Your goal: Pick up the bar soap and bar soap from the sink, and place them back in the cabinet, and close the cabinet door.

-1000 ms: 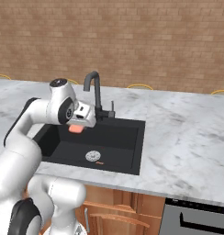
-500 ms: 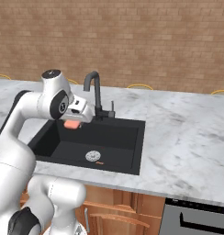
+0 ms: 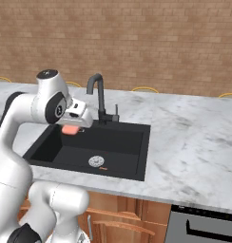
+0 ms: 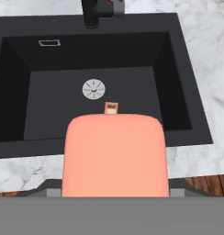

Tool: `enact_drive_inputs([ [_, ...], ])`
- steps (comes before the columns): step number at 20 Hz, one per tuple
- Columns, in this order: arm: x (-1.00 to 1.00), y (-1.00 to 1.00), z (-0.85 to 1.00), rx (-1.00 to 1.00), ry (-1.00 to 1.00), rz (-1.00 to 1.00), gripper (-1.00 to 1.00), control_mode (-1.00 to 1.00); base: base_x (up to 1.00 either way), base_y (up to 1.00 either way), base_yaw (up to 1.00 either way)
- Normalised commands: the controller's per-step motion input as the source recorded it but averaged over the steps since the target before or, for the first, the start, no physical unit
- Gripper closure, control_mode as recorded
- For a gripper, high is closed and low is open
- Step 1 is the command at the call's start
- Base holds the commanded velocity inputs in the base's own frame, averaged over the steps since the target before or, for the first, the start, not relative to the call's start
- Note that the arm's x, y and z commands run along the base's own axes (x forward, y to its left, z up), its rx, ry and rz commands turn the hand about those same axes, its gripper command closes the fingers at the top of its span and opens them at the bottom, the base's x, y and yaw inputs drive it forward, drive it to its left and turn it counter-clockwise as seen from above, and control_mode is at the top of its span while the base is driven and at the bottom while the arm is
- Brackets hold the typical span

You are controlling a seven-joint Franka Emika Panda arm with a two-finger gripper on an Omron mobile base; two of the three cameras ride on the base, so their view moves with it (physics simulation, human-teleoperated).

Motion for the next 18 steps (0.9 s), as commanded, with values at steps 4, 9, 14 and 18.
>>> enact_drive_inputs([
  [4,-0.21,0.00,0.09,0.00,0.00,0.01,1.00,-1.00,0.00,0.00,0.00],
  [9,-0.10,0.00,0.18,0.00,0.00,0.01,1.00,-1.00,0.00,0.00,0.00],
  [14,0.00,0.00,0.23,0.00,0.00,0.00,1.00,-1.00,0.00,0.00,0.00],
  [18,-0.08,0.00,0.24,0.00,0.00,0.00,1.00,-1.00,0.00,0.00,0.00],
])
